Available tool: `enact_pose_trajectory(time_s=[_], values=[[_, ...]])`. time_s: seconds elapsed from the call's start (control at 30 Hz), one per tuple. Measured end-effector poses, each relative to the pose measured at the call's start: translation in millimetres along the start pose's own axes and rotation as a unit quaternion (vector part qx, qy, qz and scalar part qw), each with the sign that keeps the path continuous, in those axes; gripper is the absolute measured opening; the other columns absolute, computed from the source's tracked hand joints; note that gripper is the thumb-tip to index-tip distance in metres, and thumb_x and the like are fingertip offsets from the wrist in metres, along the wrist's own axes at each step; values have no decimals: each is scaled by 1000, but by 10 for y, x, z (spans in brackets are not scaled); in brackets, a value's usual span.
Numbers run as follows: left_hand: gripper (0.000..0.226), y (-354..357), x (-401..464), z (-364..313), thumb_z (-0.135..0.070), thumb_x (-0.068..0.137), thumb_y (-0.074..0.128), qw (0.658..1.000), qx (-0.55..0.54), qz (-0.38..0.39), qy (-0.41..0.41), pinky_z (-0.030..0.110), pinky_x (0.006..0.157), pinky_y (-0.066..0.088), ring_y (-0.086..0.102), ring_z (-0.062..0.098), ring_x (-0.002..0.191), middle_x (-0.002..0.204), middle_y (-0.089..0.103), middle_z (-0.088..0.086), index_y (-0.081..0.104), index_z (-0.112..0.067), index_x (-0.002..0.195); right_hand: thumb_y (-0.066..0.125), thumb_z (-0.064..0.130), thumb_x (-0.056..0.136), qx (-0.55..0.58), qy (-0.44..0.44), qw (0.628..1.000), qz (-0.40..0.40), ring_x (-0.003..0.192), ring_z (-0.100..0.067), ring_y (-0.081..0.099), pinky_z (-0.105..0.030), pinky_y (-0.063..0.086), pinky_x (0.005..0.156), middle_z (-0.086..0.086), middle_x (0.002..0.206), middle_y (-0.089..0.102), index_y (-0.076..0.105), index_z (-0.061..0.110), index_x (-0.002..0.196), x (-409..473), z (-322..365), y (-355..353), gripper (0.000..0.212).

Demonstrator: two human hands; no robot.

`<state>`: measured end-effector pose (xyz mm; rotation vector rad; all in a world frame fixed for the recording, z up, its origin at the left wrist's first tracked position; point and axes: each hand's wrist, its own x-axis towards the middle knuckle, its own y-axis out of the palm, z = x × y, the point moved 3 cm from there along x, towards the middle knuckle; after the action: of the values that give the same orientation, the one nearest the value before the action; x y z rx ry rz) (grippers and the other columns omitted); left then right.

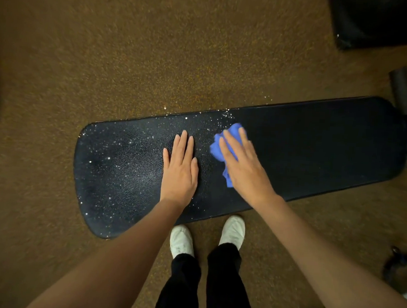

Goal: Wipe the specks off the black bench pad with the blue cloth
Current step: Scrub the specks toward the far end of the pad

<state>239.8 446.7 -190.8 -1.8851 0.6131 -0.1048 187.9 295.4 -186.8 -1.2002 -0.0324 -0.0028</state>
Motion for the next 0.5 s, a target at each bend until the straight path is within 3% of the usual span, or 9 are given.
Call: enact_pose_trajectory(time_s=[0.1, 0.17, 0.27, 0.4, 0.5], values=[[58, 14, -3, -18, -33, 94, 8, 1000, 6, 2, -15, 41, 114, -2, 1, 16, 143, 156, 9, 4, 19, -10, 147, 65, -10, 71, 18, 107, 994, -34, 132, -54, 23, -61, 27, 104, -27, 142, 37, 38, -8, 135, 257, -185, -77, 70], [58, 20, 1, -37, -33, 94, 8, 1000, 8, 1, -21, 41, 114, -2, 1, 16, 143, 156, 9, 4, 19, -10, 147, 70, -8, 68, 24, 122, 991, -39, 130, -56, 25, -62, 28, 103, -29, 140, 39, 39, -10, 134, 463, -144, -70, 73], [59, 26, 0, -49, -33, 94, 7, 1000, 10, -2, -29, 42, 114, -2, 1, 16, 143, 156, 9, 4, 18, -9, 147, 72, -4, 67, 27, 96, 995, -13, 130, -55, 27, -58, 29, 104, -28, 136, 44, 40, -10, 133, 577, -26, -1, 74], [60, 33, 1, -68, -33, 94, 7, 999, 12, -3, -35, 42, 113, -3, -1, 14, 142, 156, 8, 4, 15, -7, 147, 53, -5, 73, 2, -34, 999, 18, 132, -48, 30, -53, 31, 105, -22, 138, 45, 41, -5, 134, 381, -101, -32, 62], [60, 30, 0, -67, -33, 94, 6, 999, 14, 2, -36, 40, 113, -5, -4, 12, 141, 156, 7, 4, 14, -6, 147, 59, -10, 73, 12, 18, 1000, 0, 130, -50, 32, -56, 34, 102, -25, 137, 44, 43, -7, 132, 421, -313, -142, 62]])
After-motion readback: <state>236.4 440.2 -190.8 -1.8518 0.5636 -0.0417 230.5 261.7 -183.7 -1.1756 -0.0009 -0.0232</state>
